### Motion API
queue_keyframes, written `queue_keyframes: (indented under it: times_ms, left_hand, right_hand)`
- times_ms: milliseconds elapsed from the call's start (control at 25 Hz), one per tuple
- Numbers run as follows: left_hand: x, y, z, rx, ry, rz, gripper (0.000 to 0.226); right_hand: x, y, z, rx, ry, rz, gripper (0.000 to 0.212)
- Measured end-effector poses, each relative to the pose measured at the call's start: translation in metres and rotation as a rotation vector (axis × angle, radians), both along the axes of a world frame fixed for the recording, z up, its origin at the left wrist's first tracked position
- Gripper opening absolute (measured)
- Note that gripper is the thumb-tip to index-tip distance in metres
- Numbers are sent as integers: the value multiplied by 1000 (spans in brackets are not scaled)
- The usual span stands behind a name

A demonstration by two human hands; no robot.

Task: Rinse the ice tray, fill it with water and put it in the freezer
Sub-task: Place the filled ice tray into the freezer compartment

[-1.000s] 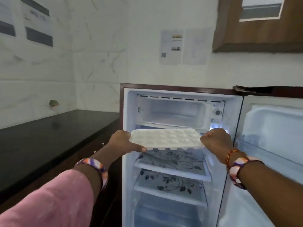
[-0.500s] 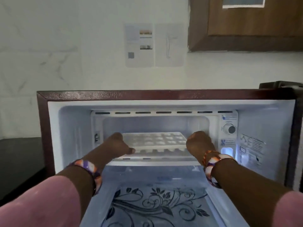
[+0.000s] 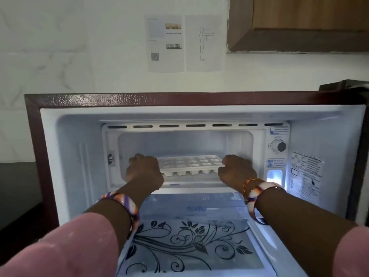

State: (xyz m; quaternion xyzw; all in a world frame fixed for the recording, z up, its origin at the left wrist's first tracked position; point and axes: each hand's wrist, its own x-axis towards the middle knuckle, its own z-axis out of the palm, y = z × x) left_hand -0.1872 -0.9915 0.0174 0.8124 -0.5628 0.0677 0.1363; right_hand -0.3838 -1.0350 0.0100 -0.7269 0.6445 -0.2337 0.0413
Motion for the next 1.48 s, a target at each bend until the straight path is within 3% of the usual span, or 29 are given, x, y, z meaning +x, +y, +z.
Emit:
queue_keyframes:
  times_ms: [200,320,440,560,680,800,920,1040,1200,1240,1320,1480]
  left_hand:
    - [-65,75,33,-92,-274,-165,27]
    - [-113,142,62,-126,-262,-217,20]
    - [-164,219,93,-141,-284,-266,21]
    - [-203,274,115,-190,-258,-282,21]
    - [-248,321,130,-199,-235,-303,20]
    - [-287,346,134,-181,-219,-345,18]
    - [-313,355,133,-148,-219,-391,8]
    - [-322,361,128,-115,-234,-430,23]
    - [-298,369,148,-35,-219,-536,19]
    - [-289,373,159,16,-207,-584,27]
    - [-270,390,186,145,-85,-600,33]
    - [-218,416,230,344,230,-518,29]
  right_hand:
    - [-17,106,28,-325,497,192,28]
    - [-52,180,61,-509,596,263,23]
    - [-118,253,96,-718,657,119,31]
    - [-191,312,126,-587,691,-119,46]
    - [-275,363,151,-366,679,-493,67]
    - [-344,392,152,-193,623,-631,76]
    - [-370,409,150,-155,642,-521,71]
    - [-361,421,158,-103,588,-443,65]
    - [-329,448,185,-96,548,-301,61]
    - [-317,456,195,-70,542,-242,62]
    - [-284,471,217,17,504,-124,57]
    - [-200,474,246,216,325,67,26]
